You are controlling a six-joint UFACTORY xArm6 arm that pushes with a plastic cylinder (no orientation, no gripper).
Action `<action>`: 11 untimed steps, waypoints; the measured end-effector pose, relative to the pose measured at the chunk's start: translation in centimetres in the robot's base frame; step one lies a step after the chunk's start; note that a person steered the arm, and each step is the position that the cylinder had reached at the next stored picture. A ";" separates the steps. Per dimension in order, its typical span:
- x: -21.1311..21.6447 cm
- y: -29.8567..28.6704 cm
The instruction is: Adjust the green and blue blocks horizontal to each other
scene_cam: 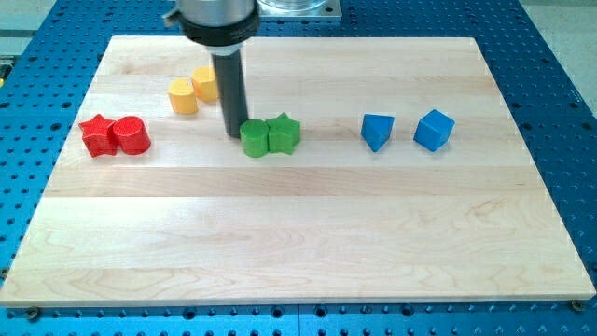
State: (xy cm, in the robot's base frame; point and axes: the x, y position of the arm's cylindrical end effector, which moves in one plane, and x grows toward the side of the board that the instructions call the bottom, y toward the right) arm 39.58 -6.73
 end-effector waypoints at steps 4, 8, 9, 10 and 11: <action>-1.6 15.5; 6.8 18.4; 5.2 20.1; 5.4 17.2; 4.8 20.6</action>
